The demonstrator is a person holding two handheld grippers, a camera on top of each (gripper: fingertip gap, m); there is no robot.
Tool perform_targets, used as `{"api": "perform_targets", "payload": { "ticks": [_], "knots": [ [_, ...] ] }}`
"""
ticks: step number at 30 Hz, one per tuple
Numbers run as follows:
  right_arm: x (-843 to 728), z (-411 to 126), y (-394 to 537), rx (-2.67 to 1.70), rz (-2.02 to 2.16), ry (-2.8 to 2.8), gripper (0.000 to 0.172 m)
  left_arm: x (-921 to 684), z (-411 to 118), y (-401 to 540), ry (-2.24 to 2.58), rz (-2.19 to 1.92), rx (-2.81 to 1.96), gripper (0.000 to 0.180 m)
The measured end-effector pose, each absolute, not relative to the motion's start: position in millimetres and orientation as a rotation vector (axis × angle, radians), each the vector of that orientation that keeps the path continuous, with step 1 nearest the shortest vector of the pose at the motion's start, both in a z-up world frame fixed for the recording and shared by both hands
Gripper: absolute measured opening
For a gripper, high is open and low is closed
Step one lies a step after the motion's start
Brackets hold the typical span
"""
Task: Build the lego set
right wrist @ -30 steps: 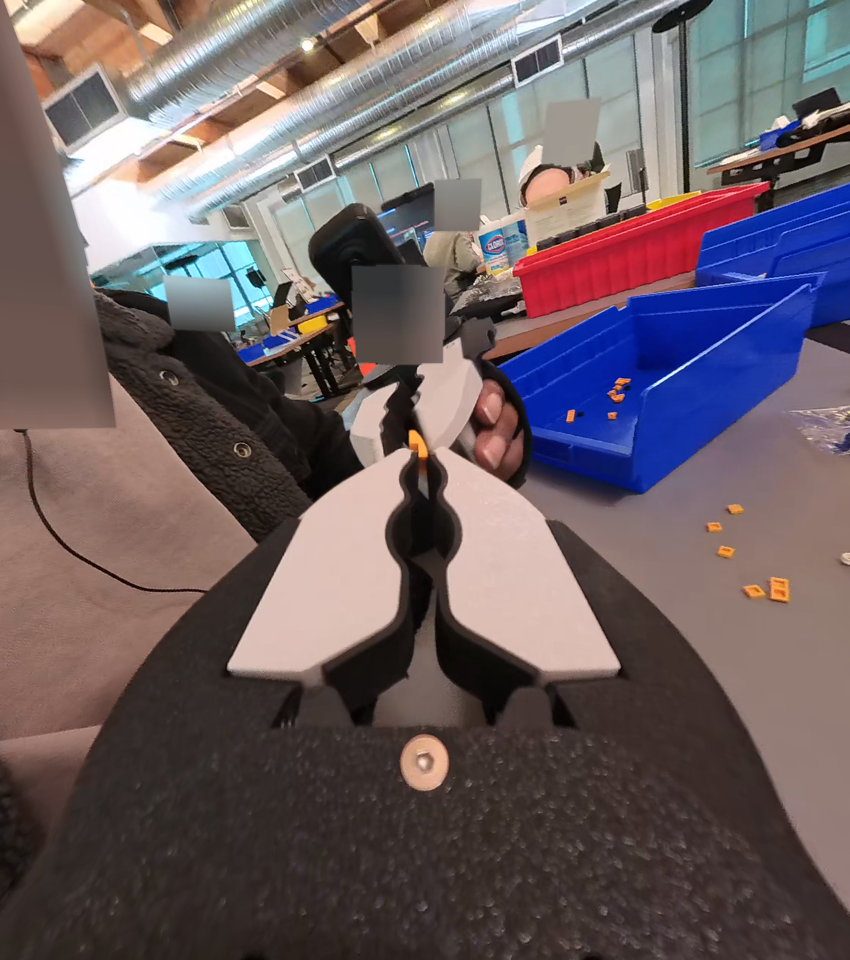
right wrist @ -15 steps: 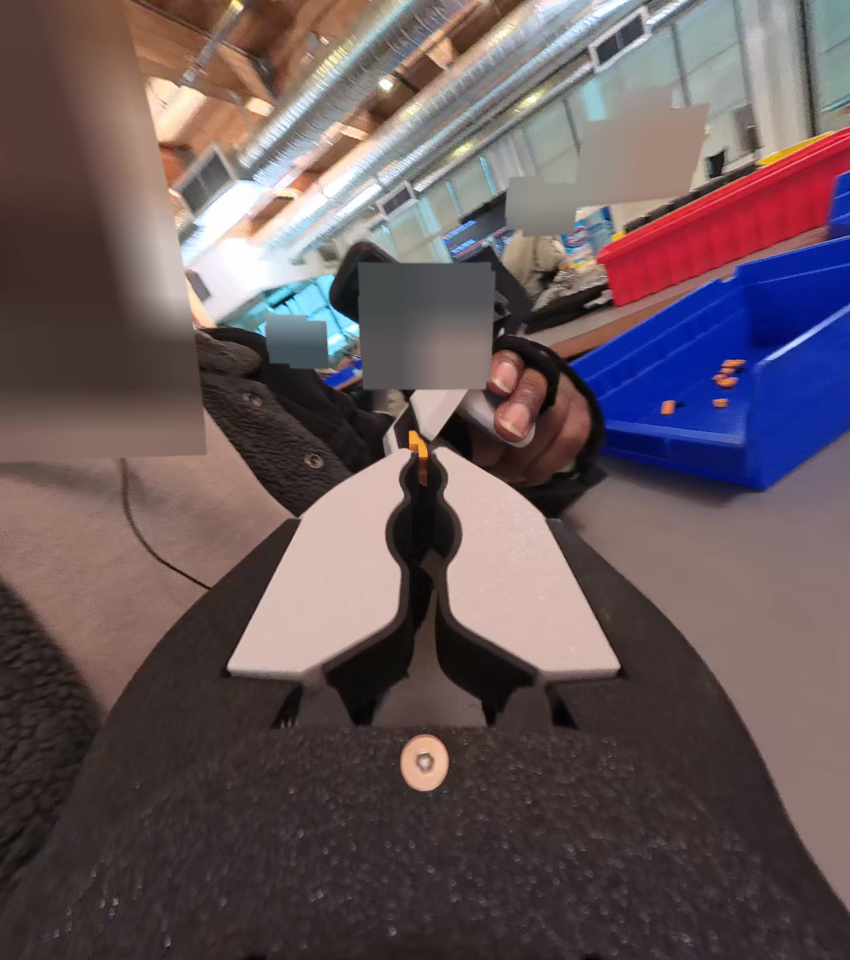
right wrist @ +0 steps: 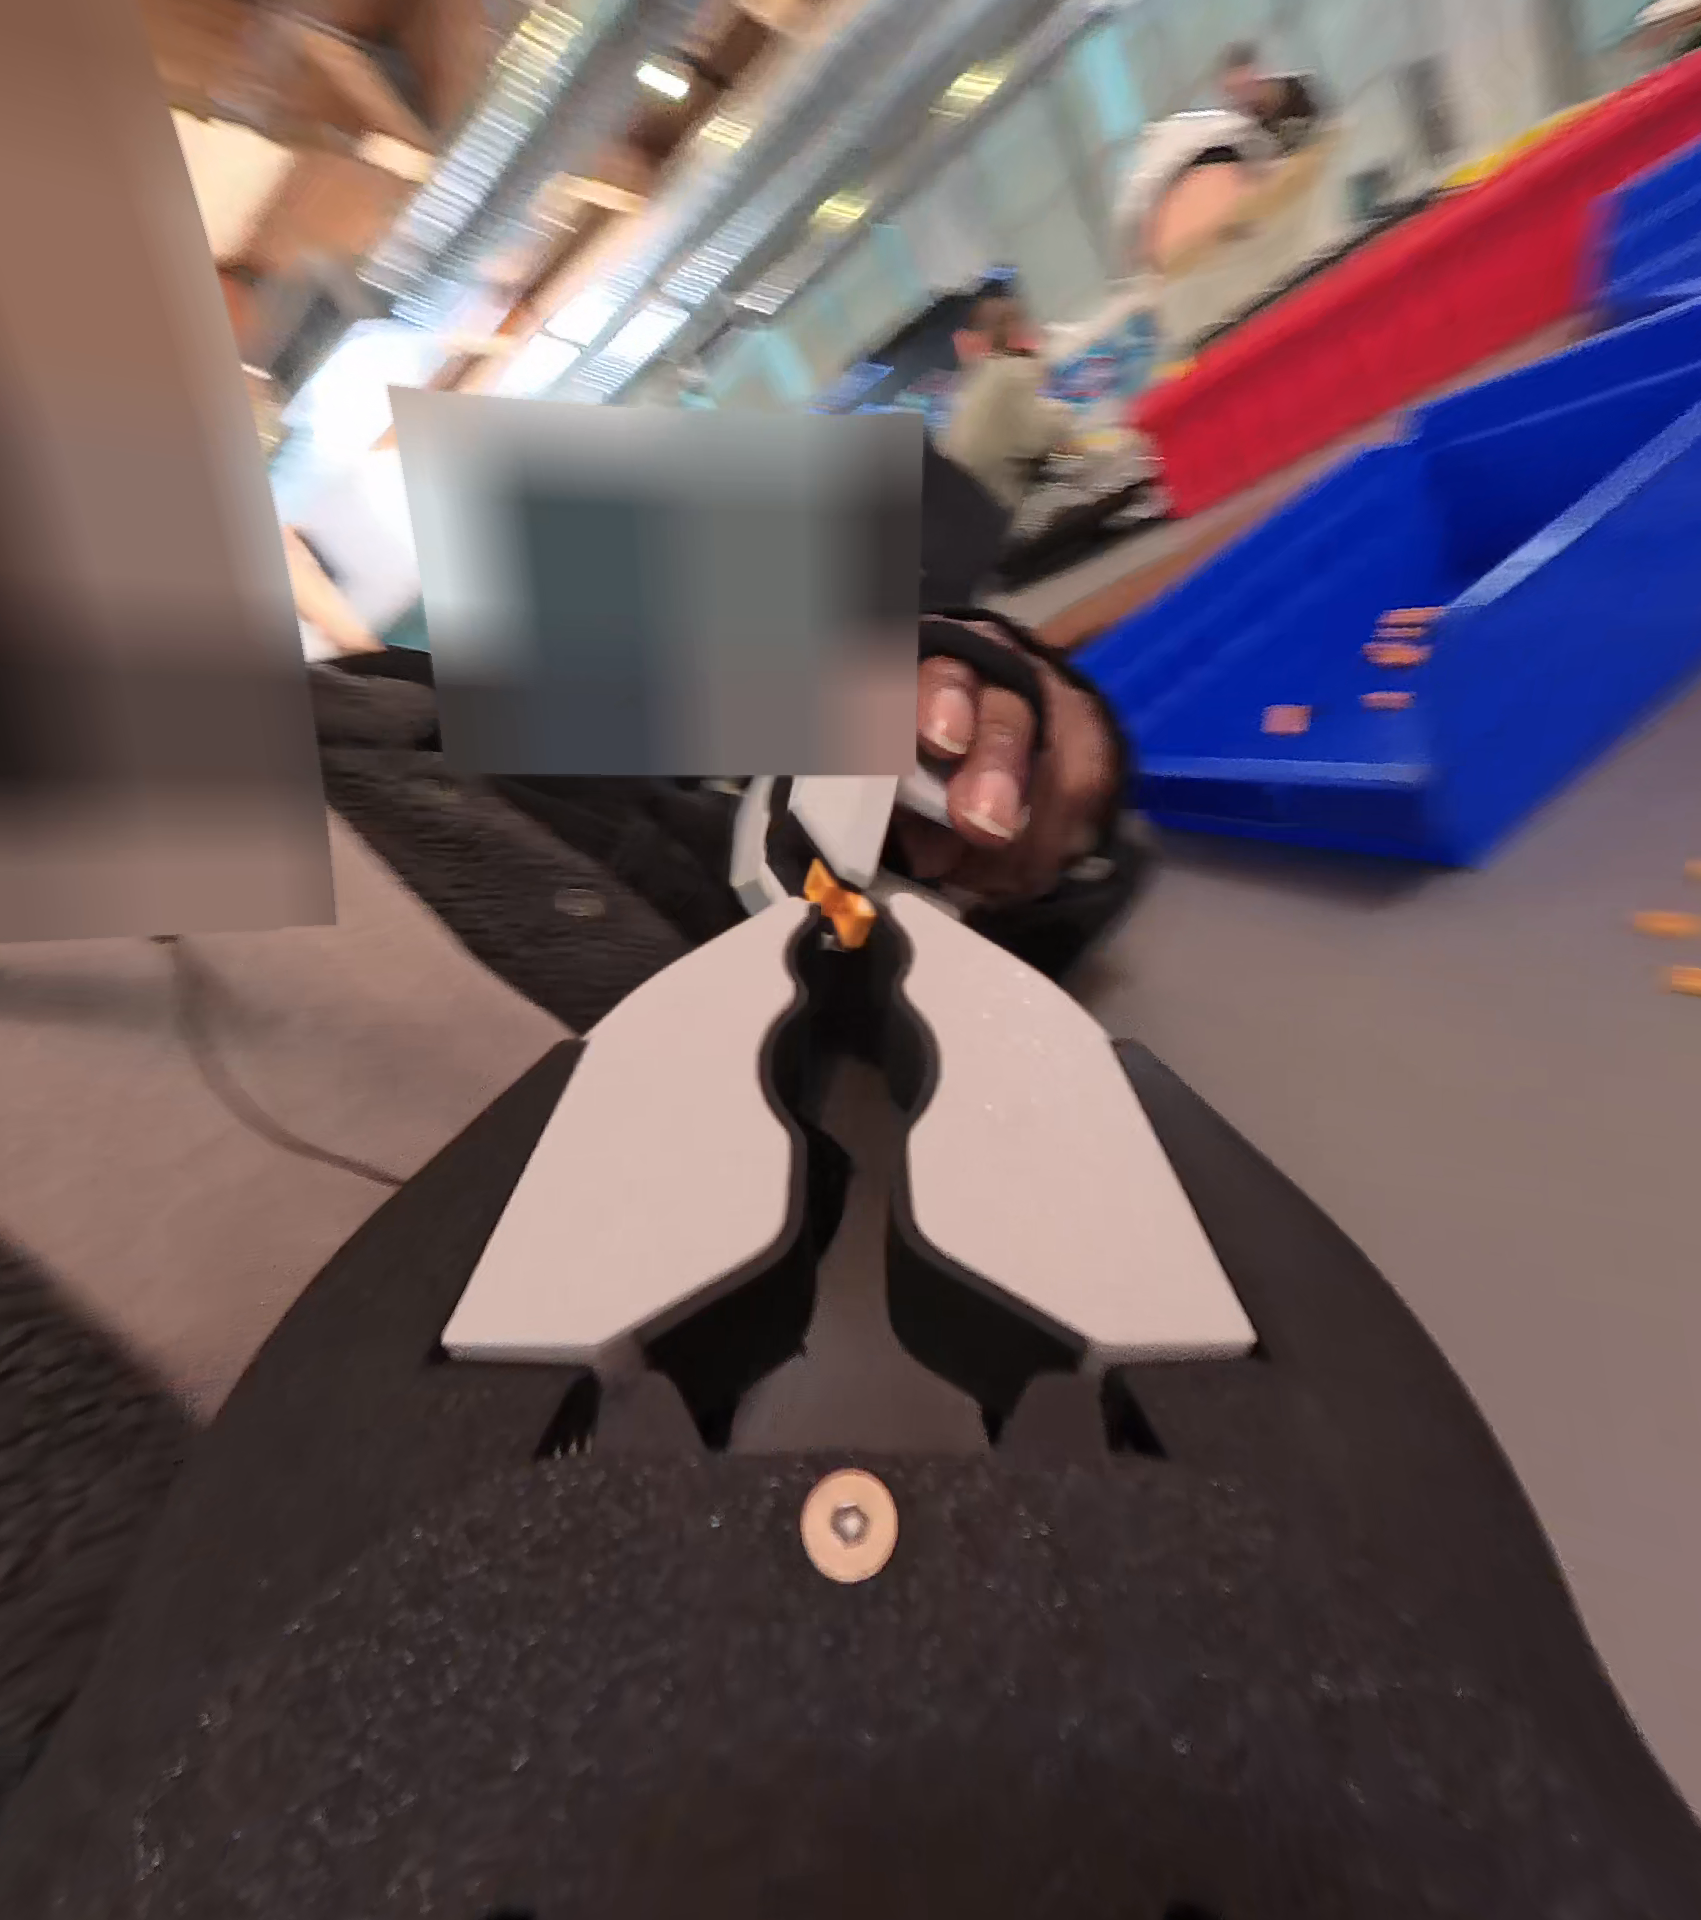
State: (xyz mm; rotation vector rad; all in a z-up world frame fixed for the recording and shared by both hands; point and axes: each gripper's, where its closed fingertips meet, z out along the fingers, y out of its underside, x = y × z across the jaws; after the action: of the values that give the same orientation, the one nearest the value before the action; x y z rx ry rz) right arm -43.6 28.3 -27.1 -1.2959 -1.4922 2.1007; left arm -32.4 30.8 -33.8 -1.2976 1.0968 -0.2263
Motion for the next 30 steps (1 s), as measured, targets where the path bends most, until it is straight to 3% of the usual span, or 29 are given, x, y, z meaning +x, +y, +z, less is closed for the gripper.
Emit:
{"api": "perform_targets", "payload": {
  "ticks": [10,23,30],
  "knots": [
    [-55,-54,53,-1.67,1.525,-1.367,0.019,-49,-66,60,1.14,0.229,-1.49,0.009],
    [-58,-71,58,-1.85,1.488,-1.303,0.02,-52,-77,65,1.189,0.406,-1.506,0.009],
    [-61,-75,57,-1.838,1.521,-1.288,0.011,-51,-78,66,1.179,0.414,-1.506,0.009]
  ]
}}
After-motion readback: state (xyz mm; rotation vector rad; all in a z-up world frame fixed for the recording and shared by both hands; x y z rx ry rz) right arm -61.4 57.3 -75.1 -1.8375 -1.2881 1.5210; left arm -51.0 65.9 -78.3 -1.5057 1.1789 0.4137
